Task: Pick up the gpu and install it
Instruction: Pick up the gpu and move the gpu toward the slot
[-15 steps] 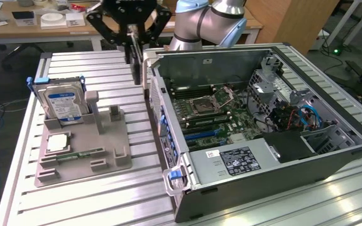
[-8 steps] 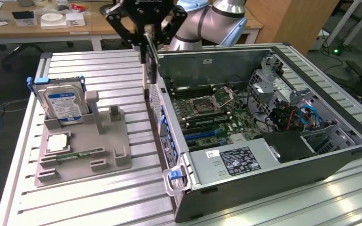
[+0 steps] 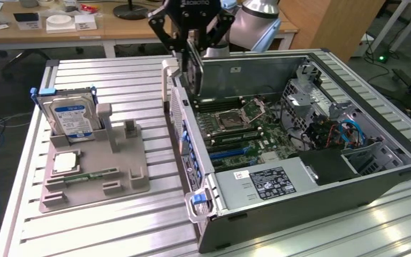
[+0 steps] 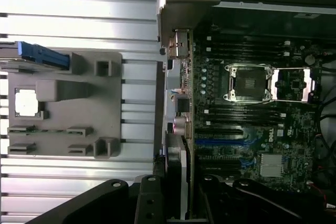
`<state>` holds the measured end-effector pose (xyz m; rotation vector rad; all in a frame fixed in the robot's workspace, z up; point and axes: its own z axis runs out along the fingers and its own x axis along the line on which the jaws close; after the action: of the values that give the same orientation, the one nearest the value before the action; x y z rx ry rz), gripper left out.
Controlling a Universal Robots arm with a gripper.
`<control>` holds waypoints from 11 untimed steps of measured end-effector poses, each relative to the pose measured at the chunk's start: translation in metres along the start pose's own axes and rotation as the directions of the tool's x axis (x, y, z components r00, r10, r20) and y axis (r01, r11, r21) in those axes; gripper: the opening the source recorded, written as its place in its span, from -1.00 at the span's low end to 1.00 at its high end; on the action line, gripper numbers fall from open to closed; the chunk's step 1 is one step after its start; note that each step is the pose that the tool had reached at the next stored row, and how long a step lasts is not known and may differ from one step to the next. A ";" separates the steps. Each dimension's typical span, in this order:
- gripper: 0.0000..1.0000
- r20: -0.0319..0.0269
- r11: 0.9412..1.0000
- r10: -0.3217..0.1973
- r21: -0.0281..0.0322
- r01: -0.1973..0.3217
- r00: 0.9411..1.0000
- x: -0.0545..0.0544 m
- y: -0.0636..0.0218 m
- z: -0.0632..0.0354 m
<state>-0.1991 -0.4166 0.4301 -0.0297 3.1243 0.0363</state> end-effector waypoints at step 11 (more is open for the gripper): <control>-0.44 0.000 1.000 0.000 0.000 0.000 1.000 -0.050 -0.0011 0.0047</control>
<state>-0.1489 -0.4166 0.4263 -0.0300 3.1243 0.0362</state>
